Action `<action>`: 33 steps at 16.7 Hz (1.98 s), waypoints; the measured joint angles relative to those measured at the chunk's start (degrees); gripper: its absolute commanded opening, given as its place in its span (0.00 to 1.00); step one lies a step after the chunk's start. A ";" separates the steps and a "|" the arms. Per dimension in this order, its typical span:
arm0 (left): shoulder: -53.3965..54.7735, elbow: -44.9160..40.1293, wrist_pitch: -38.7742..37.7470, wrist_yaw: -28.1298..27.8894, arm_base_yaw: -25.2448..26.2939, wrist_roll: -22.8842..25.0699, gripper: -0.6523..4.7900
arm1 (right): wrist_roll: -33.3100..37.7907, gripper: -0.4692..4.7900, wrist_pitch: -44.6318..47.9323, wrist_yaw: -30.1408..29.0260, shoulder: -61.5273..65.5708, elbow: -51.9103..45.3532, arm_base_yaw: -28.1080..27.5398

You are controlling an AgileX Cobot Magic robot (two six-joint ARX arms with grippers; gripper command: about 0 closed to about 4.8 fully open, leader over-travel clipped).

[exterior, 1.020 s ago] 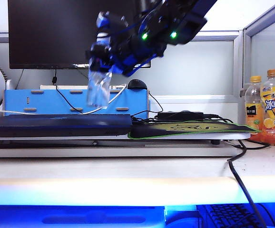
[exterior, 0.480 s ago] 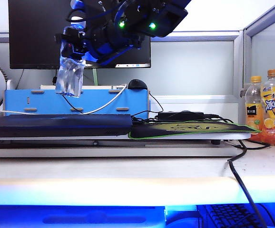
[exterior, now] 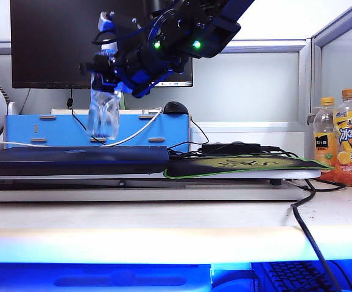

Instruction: Pick up the mineral water bottle and place it on the laptop.

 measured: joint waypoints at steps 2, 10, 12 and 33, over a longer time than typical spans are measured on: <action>0.00 0.00 0.00 0.00 0.00 0.00 0.12 | 0.00 0.27 -0.90 0.52 0.85 0.00 0.04; 0.00 0.00 0.00 0.00 0.00 0.00 0.12 | -0.17 0.90 -0.33 0.59 1.33 0.17 0.00; 0.00 0.00 0.02 0.00 0.00 0.00 0.12 | -0.20 0.91 0.72 0.63 1.25 0.31 0.02; 0.00 0.00 0.02 0.02 0.00 0.00 0.12 | -18.71 0.91 -15.96 16.94 -53.55 0.48 -0.79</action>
